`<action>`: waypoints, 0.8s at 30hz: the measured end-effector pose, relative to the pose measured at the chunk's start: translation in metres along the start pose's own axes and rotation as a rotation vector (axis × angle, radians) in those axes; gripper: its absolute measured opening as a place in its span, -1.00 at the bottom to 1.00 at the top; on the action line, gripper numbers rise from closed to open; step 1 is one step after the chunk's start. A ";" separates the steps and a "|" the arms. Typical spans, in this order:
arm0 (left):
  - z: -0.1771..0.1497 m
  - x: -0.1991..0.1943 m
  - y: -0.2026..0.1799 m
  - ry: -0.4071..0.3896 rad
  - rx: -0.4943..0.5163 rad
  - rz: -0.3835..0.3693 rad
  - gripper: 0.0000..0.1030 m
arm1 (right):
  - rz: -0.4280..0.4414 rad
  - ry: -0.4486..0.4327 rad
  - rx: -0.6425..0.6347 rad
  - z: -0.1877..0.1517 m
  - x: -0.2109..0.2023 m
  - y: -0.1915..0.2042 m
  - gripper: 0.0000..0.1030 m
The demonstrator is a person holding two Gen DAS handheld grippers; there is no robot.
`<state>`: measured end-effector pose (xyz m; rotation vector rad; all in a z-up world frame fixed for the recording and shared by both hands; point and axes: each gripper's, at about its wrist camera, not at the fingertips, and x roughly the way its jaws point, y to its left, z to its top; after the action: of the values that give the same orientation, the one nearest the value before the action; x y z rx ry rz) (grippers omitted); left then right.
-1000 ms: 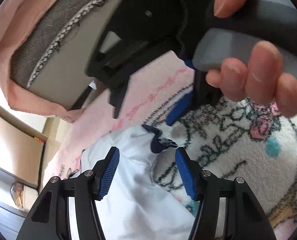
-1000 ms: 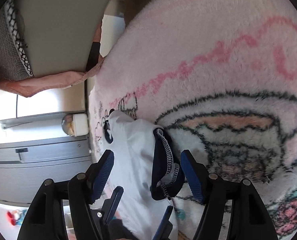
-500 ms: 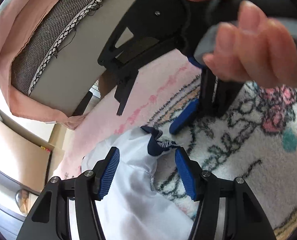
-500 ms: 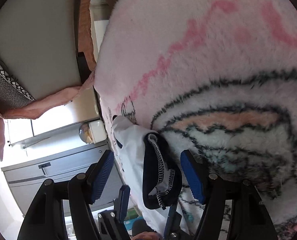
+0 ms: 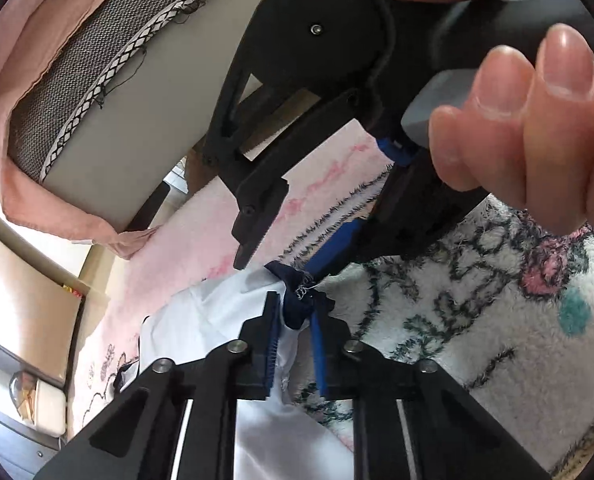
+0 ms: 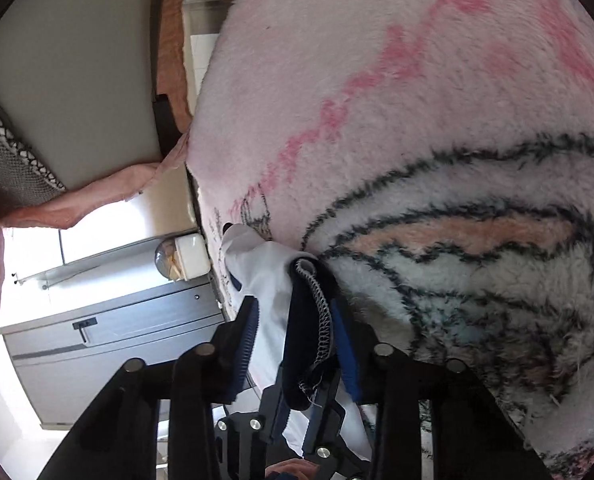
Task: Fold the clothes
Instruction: 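Close the left gripper on the sleeve hem while the right gripper grips beside it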
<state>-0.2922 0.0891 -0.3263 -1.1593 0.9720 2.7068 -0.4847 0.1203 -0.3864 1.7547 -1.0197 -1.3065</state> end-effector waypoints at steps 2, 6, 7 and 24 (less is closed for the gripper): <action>-0.001 0.001 0.002 0.013 -0.015 -0.023 -0.85 | 0.038 -0.007 0.009 0.001 -0.001 -0.004 -0.34; 0.000 0.000 0.010 0.020 -0.062 -0.045 -0.86 | 0.025 0.001 -0.004 0.000 0.005 -0.008 -0.87; 0.000 -0.001 0.012 0.020 -0.073 -0.050 -0.87 | 0.017 0.003 -0.007 -0.001 0.006 -0.008 -0.90; 0.005 -0.014 0.067 0.005 -0.445 -0.343 -0.87 | 0.239 -0.074 -0.010 -0.009 -0.017 -0.005 -0.95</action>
<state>-0.3031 0.0411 -0.2784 -1.2497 0.1376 2.6938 -0.4784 0.1384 -0.3821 1.5326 -1.2209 -1.2297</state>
